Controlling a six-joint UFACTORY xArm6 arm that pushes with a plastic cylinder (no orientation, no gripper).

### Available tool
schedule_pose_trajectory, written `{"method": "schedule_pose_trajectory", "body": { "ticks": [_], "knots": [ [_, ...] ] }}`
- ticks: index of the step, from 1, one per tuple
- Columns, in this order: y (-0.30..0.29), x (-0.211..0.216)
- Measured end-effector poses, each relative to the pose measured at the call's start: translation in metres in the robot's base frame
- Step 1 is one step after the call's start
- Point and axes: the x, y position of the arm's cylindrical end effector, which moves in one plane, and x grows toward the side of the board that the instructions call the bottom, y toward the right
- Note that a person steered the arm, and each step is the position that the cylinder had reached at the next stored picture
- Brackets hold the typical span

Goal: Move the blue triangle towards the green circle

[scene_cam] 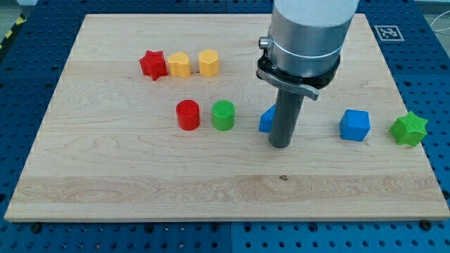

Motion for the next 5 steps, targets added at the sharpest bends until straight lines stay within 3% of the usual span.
{"method": "schedule_pose_trajectory", "body": {
  "ticks": [3, 5],
  "knots": [
    [0.006, -0.017],
    [0.046, -0.017]
  ]
}}
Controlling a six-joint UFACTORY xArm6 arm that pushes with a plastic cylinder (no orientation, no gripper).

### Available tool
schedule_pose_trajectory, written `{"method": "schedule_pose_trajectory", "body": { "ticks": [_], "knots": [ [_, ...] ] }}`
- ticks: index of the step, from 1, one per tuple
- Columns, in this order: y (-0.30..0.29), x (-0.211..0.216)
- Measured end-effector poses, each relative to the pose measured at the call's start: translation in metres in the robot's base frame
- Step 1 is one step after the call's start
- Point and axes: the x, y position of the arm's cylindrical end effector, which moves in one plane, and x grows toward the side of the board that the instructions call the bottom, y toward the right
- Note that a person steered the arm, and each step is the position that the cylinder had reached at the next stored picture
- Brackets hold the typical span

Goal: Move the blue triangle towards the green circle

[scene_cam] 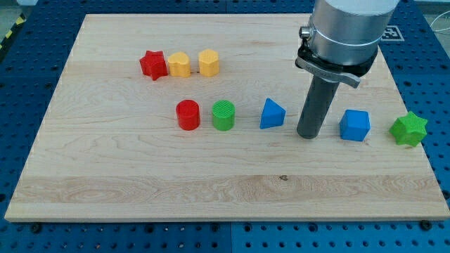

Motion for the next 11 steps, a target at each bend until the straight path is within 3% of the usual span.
{"method": "schedule_pose_trajectory", "body": {
  "ticks": [4, 7, 8, 11],
  "knots": [
    [-0.072, 0.000],
    [-0.022, -0.004],
    [-0.013, -0.024],
    [-0.018, -0.042]
  ]
}}
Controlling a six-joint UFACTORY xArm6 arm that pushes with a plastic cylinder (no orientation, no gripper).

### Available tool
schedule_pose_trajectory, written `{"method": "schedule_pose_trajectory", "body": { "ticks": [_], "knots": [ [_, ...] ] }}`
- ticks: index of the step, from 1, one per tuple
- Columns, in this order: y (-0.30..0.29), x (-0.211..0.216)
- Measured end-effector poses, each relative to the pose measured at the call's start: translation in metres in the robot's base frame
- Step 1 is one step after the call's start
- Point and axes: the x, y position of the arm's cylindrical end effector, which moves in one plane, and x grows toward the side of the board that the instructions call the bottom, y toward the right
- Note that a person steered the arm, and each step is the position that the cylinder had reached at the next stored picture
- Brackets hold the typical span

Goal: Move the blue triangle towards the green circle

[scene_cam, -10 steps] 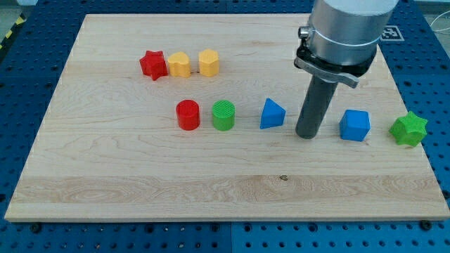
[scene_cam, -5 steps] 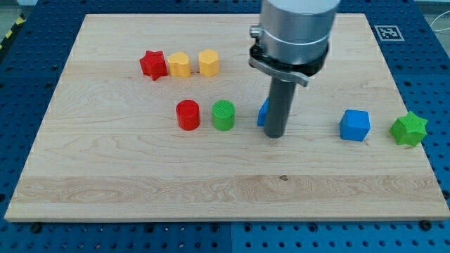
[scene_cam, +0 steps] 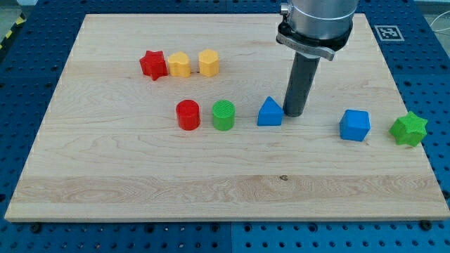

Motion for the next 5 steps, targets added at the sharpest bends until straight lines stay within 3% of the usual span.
{"method": "schedule_pose_trajectory", "body": {
  "ticks": [5],
  "knots": [
    [-0.035, 0.000]
  ]
}}
